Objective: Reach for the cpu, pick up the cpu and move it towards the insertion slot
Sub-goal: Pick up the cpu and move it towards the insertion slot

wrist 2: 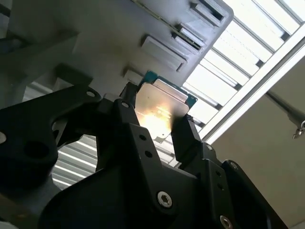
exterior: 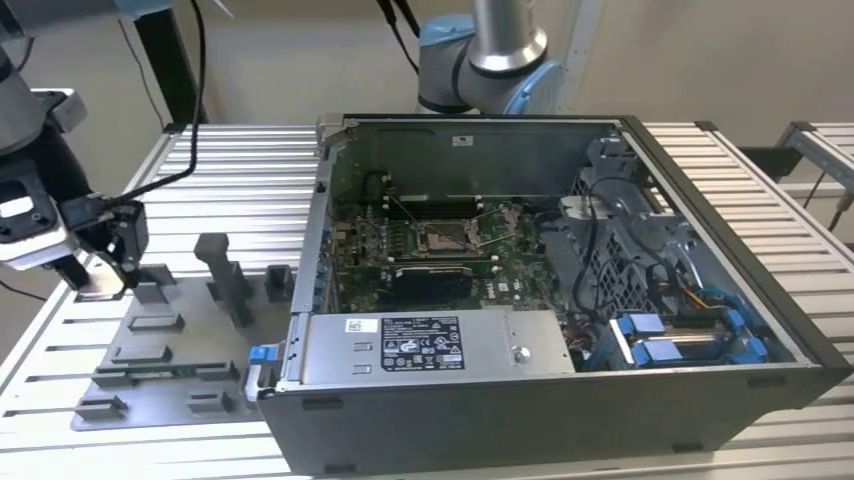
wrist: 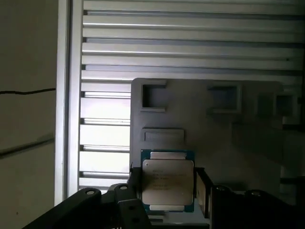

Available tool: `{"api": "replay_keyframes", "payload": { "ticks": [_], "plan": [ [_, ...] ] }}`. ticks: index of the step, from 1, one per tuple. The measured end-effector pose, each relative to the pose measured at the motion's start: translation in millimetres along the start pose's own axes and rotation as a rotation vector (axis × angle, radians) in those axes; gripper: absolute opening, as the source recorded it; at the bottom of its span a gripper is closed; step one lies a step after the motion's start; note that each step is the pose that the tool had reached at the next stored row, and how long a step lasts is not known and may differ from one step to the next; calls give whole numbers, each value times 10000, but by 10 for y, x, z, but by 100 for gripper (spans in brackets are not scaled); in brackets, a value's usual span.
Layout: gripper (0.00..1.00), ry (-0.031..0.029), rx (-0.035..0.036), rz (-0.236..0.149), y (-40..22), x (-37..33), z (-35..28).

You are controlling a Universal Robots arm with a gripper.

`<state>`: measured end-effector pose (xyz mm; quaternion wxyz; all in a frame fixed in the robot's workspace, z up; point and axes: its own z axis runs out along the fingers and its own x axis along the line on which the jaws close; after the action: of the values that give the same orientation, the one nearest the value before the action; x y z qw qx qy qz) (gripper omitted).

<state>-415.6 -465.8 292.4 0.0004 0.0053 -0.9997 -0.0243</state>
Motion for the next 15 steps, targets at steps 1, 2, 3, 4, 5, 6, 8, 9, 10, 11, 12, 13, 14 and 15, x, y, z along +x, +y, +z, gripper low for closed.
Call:
{"api": "replay_keyframes", "payload": {
  "ticks": [1, 2, 3, 4, 5, 6, 8, 9, 10, 11, 12, 13, 14, 15],
  "plan": [
    [0, 1, 1, 0, 2, 0, -45],
    [0, -1, -1, 0, 4, 0, -88],
    [0, -1, -1, 0, 6, 0, -134],
    [0, -1, 0, 0, 9, 0, -180],
    [0, -1, -1, 0, 11, 0, -225],
    [0, -1, 0, 0, 13, 0, -272],
    [0, -1, 0, 0, 18, 0, -363],
    [0, 0, 1, -1, 20, 0, -407],
    [0, 0, 0, 0, 22, 0, -452],
    [0, -1, -1, 0, 24, 0, -496],
    [0, 0, 0, 0, 26, 0, -545],
    [0, -1, 0, -1, 28, 0, -588],
    [0, -1, 0, 0, 31, 0, -632],
    [0, 0, 0, 0, 33, 0, -682]
  ]
}}
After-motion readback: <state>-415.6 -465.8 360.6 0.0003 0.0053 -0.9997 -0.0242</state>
